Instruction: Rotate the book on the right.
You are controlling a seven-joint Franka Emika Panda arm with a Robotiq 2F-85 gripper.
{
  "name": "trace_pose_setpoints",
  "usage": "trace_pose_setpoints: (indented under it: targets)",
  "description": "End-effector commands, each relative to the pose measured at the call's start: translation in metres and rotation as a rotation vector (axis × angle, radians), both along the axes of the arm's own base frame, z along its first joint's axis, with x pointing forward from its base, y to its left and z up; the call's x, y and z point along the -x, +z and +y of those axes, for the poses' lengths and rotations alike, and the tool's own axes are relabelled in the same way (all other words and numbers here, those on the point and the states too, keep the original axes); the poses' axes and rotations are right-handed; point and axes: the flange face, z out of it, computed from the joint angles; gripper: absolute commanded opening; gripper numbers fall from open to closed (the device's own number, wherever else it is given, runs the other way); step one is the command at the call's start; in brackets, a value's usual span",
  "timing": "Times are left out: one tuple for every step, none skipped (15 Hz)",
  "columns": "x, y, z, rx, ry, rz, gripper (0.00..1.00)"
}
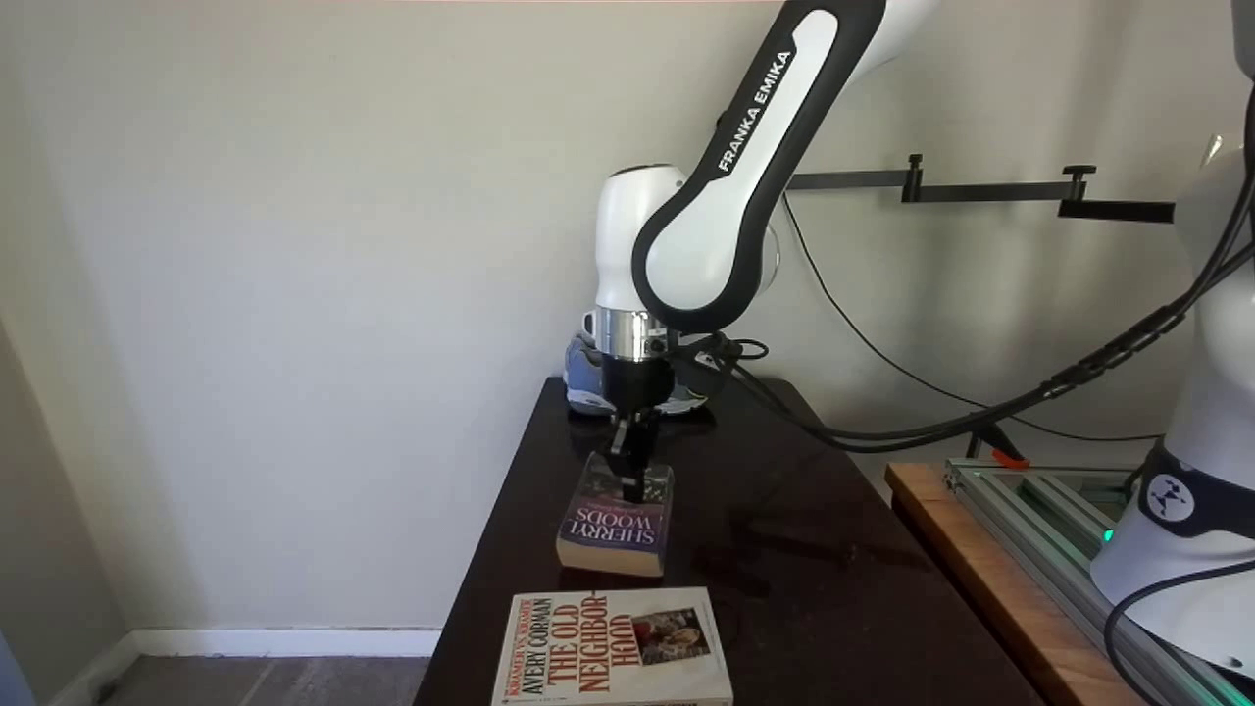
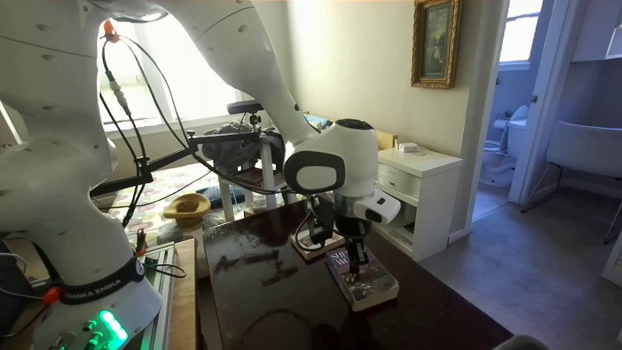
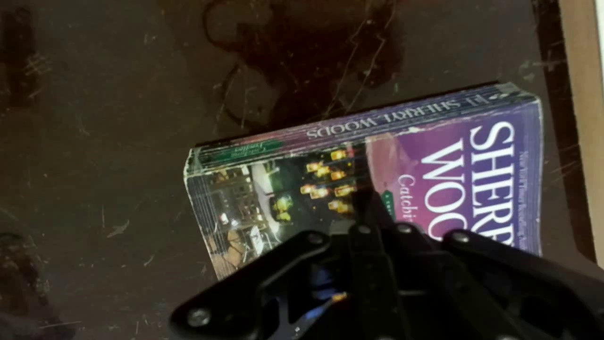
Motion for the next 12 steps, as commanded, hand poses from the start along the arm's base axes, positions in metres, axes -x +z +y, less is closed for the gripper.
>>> trace_pose_setpoints:
  targets:
    - [-0.002, -0.007, 0.008, -0.027, -0.077, 0.042, 0.0]
    - [-0.001, 0.0, 0.002, -0.005, -0.037, 0.008, 0.0]
    - [-0.001, 0.001, 0.002, -0.005, -0.039, 0.009, 0.01]
    - [-0.001, 0.001, 0.002, -0.004, -0.039, 0.009, 0.01]
    - [-0.001, 0.001, 0.002, -0.004, -0.039, 0.009, 0.01]
    - [-0.001, 0.001, 0.002, -0.004, -0.039, 0.009, 0.01]
    - [-0.001, 0.001, 0.002, -0.004, -0.039, 0.009, 0.01]
    - [-0.001, 0.001, 0.002, -0.004, -0.039, 0.009, 0.01]
    - [-0.001, 0.001, 0.002, -0.004, -0.039, 0.009, 0.01]
    - [-0.001, 0.001, 0.002, -0.004, -0.039, 0.009, 0.0]
    - [-0.001, -0.001, -0.003, 0.019, -0.042, 0.003, 0.0]
    - [-0.001, -0.004, -0.006, 0.023, -0.073, -0.001, 0.0]
